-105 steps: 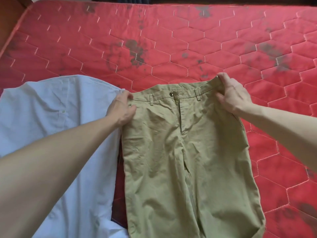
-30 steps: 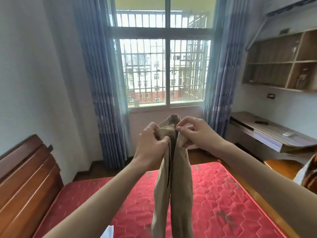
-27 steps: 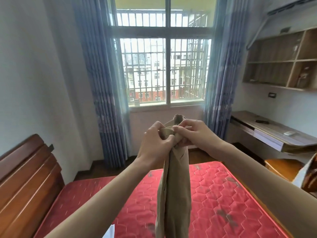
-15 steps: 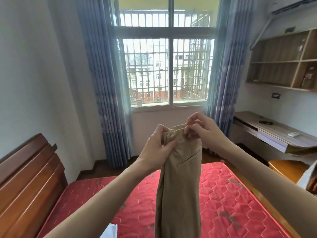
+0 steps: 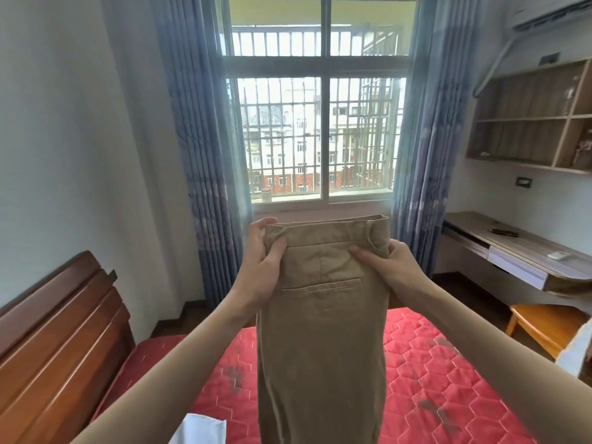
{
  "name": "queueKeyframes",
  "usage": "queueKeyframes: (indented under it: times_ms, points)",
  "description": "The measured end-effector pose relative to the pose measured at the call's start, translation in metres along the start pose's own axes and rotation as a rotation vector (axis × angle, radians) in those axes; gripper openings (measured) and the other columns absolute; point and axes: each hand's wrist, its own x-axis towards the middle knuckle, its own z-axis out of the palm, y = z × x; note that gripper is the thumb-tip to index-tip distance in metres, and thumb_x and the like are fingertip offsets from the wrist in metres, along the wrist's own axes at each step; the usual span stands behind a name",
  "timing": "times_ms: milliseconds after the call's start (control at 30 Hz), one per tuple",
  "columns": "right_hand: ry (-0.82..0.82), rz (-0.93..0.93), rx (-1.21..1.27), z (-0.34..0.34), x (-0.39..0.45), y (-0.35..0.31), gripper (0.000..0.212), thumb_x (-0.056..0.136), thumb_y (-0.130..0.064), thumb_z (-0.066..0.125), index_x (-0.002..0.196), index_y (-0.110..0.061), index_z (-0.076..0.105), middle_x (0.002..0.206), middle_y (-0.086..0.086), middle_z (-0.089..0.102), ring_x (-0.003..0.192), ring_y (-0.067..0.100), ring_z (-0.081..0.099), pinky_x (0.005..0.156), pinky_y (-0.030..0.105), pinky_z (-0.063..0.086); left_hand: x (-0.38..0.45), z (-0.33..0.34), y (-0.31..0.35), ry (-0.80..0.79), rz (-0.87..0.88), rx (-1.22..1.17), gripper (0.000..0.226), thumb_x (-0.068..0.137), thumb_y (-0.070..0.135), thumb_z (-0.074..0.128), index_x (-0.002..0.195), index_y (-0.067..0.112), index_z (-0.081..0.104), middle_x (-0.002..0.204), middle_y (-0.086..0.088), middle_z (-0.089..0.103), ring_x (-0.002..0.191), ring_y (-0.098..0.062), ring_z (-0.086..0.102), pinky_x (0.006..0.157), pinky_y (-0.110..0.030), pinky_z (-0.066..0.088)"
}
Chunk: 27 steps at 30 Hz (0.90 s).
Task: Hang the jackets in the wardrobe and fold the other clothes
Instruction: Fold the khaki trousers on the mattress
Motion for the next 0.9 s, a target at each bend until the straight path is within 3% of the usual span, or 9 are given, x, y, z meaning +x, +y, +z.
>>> queueKeyframes:
  times_ms: [100,267,367,433,500,600,700,800,900]
  points:
    - [0.055,-0.092,-0.032,0.009,-0.001,-0.008,0.044,0.089,-0.024,0.081,0.087,0.016,0.064,0.079,0.006,0.071,0.075,0.013,0.065,0.067,0.028,0.053,0.002,-0.013,0.006,-0.065,-0.024,0.095,0.045,0.102,0.036,0.063,0.142,0.025,0.044,0.128,0.005,0.064,0.114,-0.003,0.064,0.098,-0.024,0.054]
    - [0.045,-0.212,-0.16,0.01,-0.006,-0.024,0.056,0.089,-0.034,0.081,0.084,0.016,0.057,0.079,0.018,0.068,0.075,0.017,0.06,0.07,0.038,0.048,0.015,-0.025,0.017,-0.079,0.116,0.382,0.015,0.103,0.023,0.064,0.113,0.012,0.062,0.104,0.0,0.07,0.092,-0.004,0.064,0.084,-0.024,0.051]
    - [0.042,-0.321,-0.294,0.003,-0.002,-0.044,0.028,0.089,-0.032,0.082,0.093,-0.006,0.073,0.092,0.012,0.076,0.081,0.016,0.07,0.076,0.038,0.056,0.017,-0.024,0.023,-0.1,0.134,0.434,0.014,0.106,0.027,0.059,0.111,0.014,0.062,0.106,-0.002,0.068,0.099,-0.015,0.065,0.089,-0.034,0.054]
    - [0.028,-0.359,-0.365,-0.003,0.002,-0.058,0.015,0.089,-0.031,0.083,0.082,-0.022,0.073,0.078,-0.007,0.073,0.074,0.009,0.066,0.07,0.033,0.055,0.016,-0.019,0.027,-0.092,0.131,0.428,0.016,0.108,0.028,0.054,0.114,0.015,0.06,0.109,-0.002,0.067,0.102,-0.016,0.064,0.089,-0.035,0.053]
    - [-0.001,-0.377,-0.399,-0.005,0.006,-0.068,0.016,0.089,-0.03,0.083,0.078,-0.027,0.071,0.076,-0.012,0.07,0.073,0.01,0.065,0.071,0.034,0.056,0.018,-0.014,0.034,-0.095,0.094,0.392,0.02,0.11,0.032,0.048,0.121,0.017,0.056,0.115,0.0,0.065,0.106,-0.014,0.062,0.094,-0.038,0.054]
    - [0.01,-0.396,-0.409,-0.006,0.012,-0.079,0.015,0.088,-0.029,0.084,0.085,-0.02,0.072,0.085,0.001,0.073,0.08,0.023,0.068,0.077,0.045,0.059,0.021,-0.011,0.047,-0.165,0.042,0.326,0.036,0.104,0.043,0.058,0.133,0.025,0.047,0.128,-0.003,0.062,0.114,-0.019,0.065,0.101,-0.045,0.056]
    - [0.025,-0.37,-0.381,-0.008,0.019,-0.095,0.022,0.088,-0.027,0.084,0.098,-0.01,0.074,0.098,0.012,0.076,0.096,0.031,0.073,0.089,0.053,0.061,0.026,-0.013,0.068,-0.324,0.093,0.422,0.068,0.087,0.031,0.083,0.14,0.022,0.042,0.125,-0.002,0.064,0.107,-0.02,0.071,0.092,-0.04,0.062]
    - [-0.023,-0.33,-0.399,-0.013,0.022,-0.115,0.028,0.088,-0.028,0.084,0.105,-0.009,0.075,0.105,0.01,0.077,0.102,0.029,0.074,0.093,0.049,0.061,0.037,-0.022,0.094,-0.378,0.177,0.628,0.054,0.079,0.026,0.086,0.126,0.018,0.06,0.115,0.0,0.071,0.103,-0.017,0.072,0.093,-0.044,0.061]
    - [-0.126,-0.338,-0.571,-0.019,0.018,-0.141,0.031,0.087,-0.03,0.084,0.1,-0.004,0.072,0.095,0.011,0.075,0.086,0.017,0.071,0.081,0.035,0.061,0.04,-0.03,0.114,-0.409,0.181,0.668,0.039,0.077,0.028,0.089,0.107,0.01,0.073,0.104,-0.01,0.074,0.097,-0.028,0.072,0.09,-0.053,0.06]
